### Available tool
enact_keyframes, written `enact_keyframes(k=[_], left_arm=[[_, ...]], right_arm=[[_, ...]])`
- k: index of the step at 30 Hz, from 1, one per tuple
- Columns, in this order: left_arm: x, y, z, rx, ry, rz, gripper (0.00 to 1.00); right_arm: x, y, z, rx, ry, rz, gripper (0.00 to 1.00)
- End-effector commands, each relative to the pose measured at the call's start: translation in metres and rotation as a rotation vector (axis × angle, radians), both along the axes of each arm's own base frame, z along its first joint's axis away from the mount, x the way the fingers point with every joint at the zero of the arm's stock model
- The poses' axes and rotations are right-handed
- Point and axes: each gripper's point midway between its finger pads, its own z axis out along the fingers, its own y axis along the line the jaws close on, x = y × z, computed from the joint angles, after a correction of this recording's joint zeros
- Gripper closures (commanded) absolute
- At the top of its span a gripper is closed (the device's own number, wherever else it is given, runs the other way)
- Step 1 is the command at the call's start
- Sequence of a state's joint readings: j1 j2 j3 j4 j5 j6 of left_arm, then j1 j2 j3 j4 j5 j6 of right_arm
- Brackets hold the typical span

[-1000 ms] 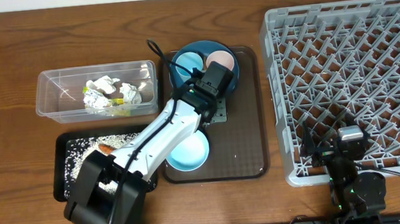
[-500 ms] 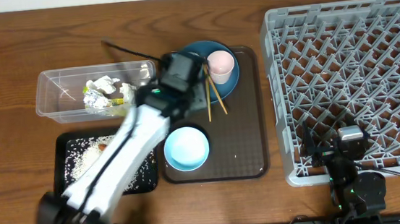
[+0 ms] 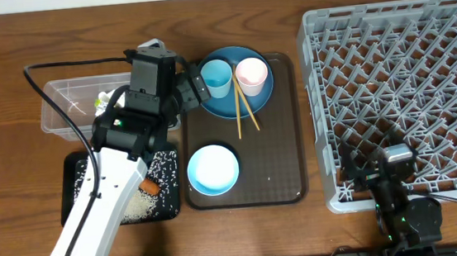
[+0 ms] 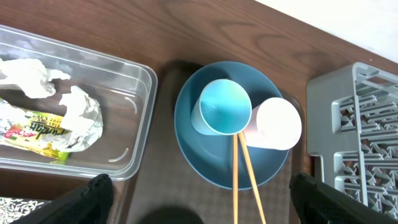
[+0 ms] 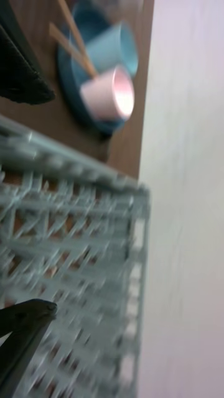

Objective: Sort waste into correct bins and load items into the dishwasher rack

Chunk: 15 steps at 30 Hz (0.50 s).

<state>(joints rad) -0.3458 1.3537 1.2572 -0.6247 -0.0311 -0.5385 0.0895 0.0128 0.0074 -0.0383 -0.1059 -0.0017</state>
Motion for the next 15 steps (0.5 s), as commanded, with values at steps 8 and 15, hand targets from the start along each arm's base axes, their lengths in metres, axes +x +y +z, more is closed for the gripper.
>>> enact_keyframes(k=[8,15], left_arm=[[0.002,0.002,0.01,-0.001,-0.024,0.006,0.04],[0.002,0.002,0.01,-0.001,-0.024,0.006,0.0]], right_arm=[[-0.017,0.016,0.083,0.1,0.053,0.103,0.01],[-0.004,0.038,0.137,0.11,0.425,0.197,0.01]])
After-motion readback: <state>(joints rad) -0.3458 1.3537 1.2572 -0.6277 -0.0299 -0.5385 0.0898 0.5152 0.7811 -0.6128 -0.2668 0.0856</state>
